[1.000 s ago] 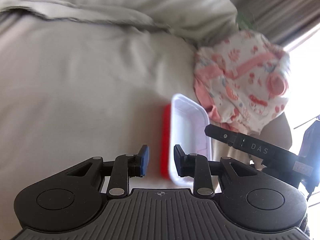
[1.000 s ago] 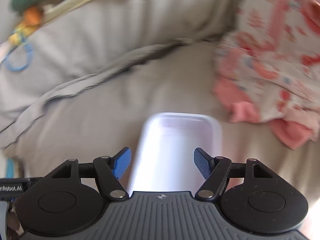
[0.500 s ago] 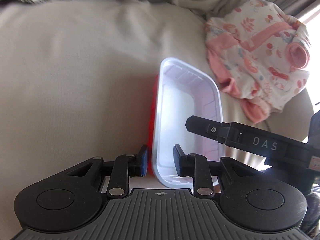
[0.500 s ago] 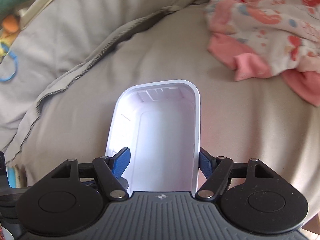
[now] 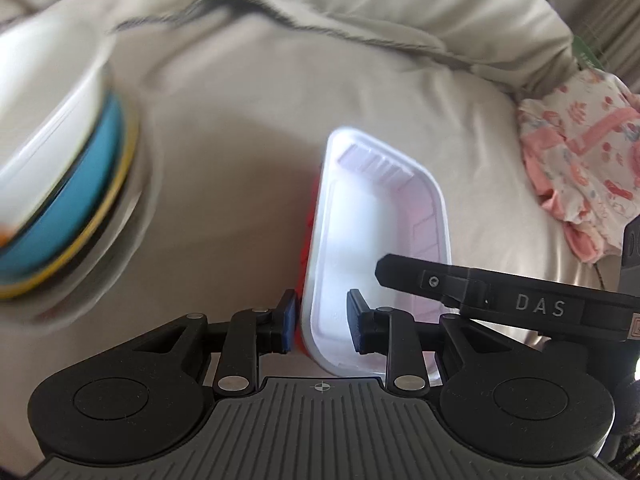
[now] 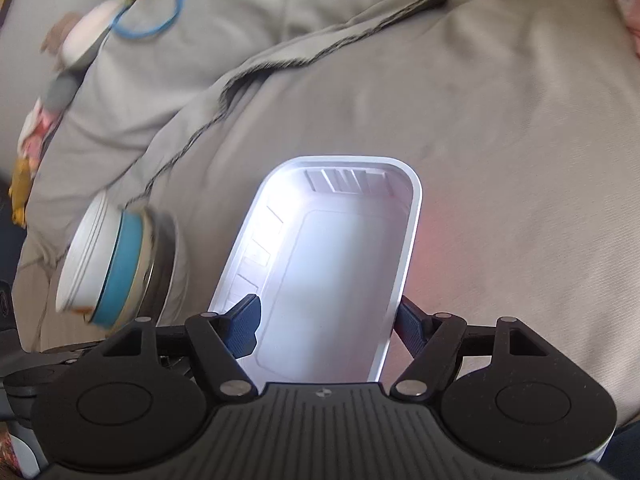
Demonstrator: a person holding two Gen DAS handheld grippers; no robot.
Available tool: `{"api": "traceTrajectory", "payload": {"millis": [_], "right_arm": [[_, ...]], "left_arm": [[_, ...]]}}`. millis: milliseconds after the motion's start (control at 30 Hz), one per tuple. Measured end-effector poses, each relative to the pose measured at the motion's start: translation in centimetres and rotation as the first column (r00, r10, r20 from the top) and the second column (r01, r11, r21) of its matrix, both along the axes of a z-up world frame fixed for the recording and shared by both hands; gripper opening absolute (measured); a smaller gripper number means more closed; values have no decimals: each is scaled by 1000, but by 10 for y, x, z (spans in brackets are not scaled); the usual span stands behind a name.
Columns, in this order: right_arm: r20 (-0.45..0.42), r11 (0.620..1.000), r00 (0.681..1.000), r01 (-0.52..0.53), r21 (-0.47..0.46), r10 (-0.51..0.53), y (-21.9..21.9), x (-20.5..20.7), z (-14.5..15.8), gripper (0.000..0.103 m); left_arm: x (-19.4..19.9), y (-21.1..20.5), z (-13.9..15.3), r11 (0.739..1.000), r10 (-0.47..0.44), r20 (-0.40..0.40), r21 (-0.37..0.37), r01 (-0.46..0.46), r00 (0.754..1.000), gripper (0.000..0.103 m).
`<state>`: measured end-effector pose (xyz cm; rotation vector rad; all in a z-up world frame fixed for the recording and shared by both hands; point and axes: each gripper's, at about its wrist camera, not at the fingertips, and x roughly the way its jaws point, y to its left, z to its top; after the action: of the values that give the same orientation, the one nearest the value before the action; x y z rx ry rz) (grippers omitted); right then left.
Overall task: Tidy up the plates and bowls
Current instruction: 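Grasp the red-and-white tray rims with both tools, then lift the tray with both tools and carry it toward the bowl stack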
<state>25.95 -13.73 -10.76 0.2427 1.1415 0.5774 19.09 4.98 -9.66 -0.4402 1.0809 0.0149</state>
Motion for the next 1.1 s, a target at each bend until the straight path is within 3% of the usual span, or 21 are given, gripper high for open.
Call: {"api": "traceTrajectory", "payload": {"millis": [133,300,400,467,500,833,967,1100], "right_arm": [[76,997,996,-33,-71,39,19,-18,-3,73],[307,960,952,86,-267,1,19,-36,3,73],[258,973,966,65,-223,-6,8,-37,2,72],[207,983,978,29,-180,9,6,-39,-2,52],[179,987,984,5,-162,24,7,-42,-4,48],[149,987,984,-79,-137,99,13,-66,-7,47],[131,987,987,-76,-145,95,15,-69,-14,47],[130,985,988,-65,-159,86,14,-71,-20,47]], "left_arm": [[-13,7,-9,999,4,-18,-51,-5,1000,26],[-15,6,-15,998,2,-20,-70,-3,1000,26],[-17,4,-16,996,-13,-19,-92,11,1000,25],[-21,4,-17,994,-23,-18,-110,21,1000,24],[-23,3,-16,994,-23,-21,-105,20,1000,23],[-47,11,-17,996,-24,-31,-91,21,999,22],[-44,18,-24,997,19,-32,-77,-22,999,22],[-44,15,-34,995,0,-75,-97,-8,997,22]]}}
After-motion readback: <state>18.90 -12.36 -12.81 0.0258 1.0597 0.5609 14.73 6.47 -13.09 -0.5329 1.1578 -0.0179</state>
